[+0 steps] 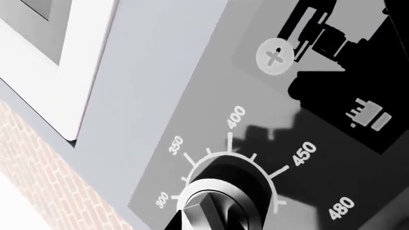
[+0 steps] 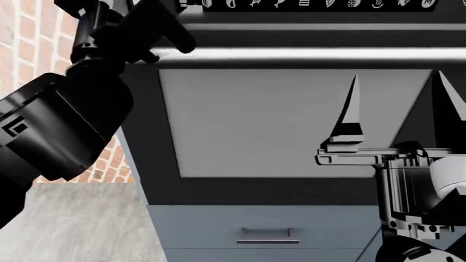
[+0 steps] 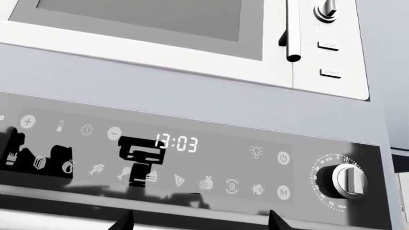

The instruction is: Preheat the oven by turning the temperature knob.

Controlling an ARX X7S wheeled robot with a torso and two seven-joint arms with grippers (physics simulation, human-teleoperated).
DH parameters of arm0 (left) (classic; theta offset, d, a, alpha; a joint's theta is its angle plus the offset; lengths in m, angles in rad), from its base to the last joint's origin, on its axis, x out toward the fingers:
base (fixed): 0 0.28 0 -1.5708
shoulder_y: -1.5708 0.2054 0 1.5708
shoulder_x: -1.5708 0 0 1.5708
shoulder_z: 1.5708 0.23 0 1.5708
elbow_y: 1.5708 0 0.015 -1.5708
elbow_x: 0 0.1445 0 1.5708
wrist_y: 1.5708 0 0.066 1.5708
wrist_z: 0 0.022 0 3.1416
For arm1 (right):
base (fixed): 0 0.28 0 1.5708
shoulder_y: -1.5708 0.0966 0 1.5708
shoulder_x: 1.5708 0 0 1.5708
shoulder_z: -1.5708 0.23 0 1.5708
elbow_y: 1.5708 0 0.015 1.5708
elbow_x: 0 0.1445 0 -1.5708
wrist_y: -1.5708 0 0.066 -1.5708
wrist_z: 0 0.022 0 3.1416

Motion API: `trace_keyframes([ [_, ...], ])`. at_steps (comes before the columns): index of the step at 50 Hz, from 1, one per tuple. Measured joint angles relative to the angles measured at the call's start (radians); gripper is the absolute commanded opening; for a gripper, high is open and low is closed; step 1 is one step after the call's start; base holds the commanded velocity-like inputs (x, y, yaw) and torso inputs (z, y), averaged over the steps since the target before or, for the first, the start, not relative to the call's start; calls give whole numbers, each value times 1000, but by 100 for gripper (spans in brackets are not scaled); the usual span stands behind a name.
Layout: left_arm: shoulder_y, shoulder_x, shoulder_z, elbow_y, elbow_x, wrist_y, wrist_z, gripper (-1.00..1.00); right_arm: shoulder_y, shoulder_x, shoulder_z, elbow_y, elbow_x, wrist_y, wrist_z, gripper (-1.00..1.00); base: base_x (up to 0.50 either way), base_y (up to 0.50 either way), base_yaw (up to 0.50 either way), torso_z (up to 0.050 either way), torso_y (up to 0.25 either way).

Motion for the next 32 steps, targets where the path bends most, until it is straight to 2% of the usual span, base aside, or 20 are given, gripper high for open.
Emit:
trace_keyframes([
  [22,-54,-25,103,-10,9,31,11,-100,0,5,-3,4,4,-8,2,100,10,-1,-5,0,0],
  [32,-50,-28,144,-8,83,33,21,-100,0,6,-3,4,8,-8,4,100,4,0,-1,0,0],
])
